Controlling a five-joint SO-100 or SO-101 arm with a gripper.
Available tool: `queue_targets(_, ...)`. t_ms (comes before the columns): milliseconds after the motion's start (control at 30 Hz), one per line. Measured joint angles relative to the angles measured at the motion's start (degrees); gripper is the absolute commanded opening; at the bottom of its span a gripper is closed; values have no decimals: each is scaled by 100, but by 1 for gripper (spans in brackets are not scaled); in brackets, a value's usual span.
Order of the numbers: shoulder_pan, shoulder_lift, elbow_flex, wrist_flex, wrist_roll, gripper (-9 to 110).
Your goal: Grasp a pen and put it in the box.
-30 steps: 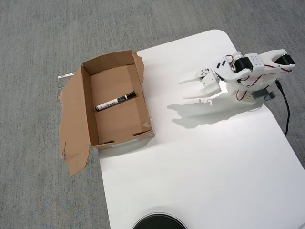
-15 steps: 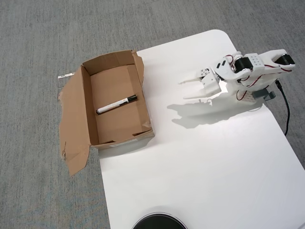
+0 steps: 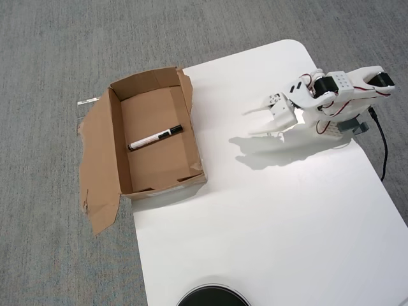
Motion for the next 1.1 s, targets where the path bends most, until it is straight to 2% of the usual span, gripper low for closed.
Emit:
queue_targets(233,0,0,0,1143,-360,22)
queue_targets(767,0,9,0,1433,-5607,22)
queue_targets(900,0,9,0,1433,-6117,22)
queue_targets(1100,0,9,0,1433,-6240,22)
